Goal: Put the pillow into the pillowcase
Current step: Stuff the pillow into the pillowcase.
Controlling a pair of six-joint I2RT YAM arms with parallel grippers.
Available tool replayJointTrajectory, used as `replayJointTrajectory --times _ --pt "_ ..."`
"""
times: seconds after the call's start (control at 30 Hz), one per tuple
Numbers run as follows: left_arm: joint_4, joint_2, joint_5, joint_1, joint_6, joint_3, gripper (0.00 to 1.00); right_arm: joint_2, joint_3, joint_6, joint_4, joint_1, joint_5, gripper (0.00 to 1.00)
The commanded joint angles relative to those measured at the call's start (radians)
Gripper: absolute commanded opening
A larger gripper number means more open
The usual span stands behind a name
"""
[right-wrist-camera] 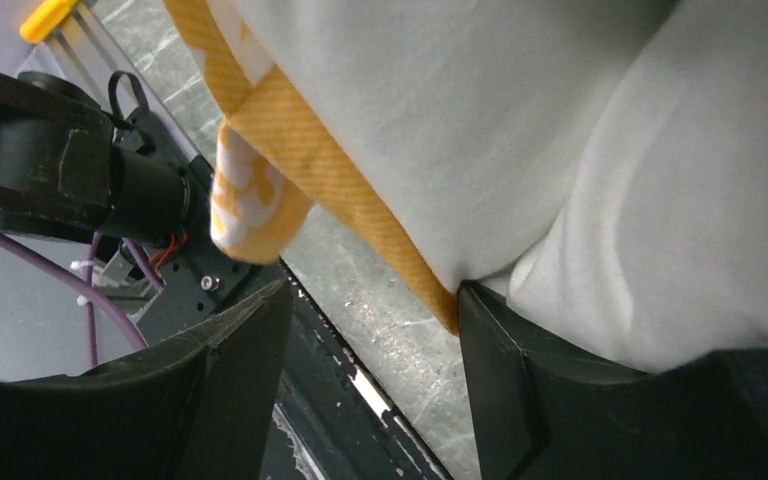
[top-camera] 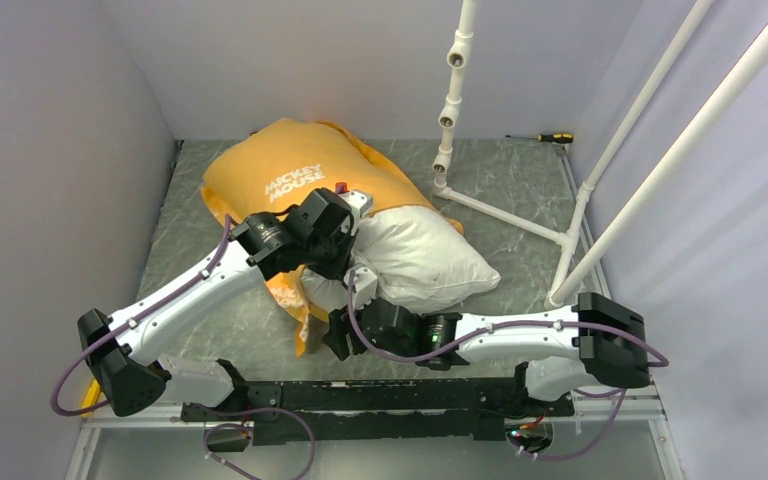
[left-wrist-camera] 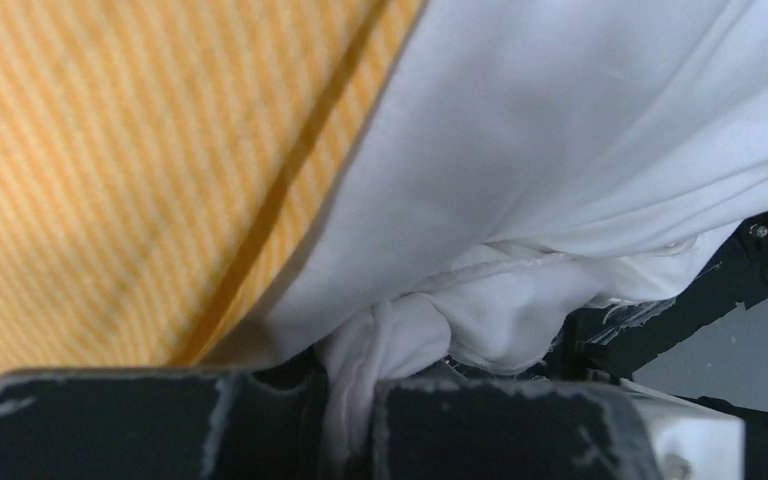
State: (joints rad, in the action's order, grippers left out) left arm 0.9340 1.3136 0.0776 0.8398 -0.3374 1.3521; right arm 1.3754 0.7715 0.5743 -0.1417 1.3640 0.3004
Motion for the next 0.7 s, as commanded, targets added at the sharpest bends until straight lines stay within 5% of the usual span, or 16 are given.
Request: replayJointTrajectory --times 0.0,0.07,0.33,0.67 --pt "-0.068 -0.017 0.076 -0.023 -0.018 0.026 0.0 0.03 0.016 0.026 -0.072 0.007 -0.081 0.63" --pt "-0.067 -0.018 0.076 -0.025 -0.018 0.027 0.0 0.024 0.006 0.031 -0.07 0.007 -0.072 0.58" --pt "-0.072 -0.019 0.071 -0.034 -0.019 0.031 0.0 0.024 0.036 0.037 -0.017 0.007 0.022 0.0" --pt "-0.057 -0.019 0.071 -0.062 0.003 0.031 0.0 -0.123 0.023 0.034 0.116 0.03 0.044 0.04"
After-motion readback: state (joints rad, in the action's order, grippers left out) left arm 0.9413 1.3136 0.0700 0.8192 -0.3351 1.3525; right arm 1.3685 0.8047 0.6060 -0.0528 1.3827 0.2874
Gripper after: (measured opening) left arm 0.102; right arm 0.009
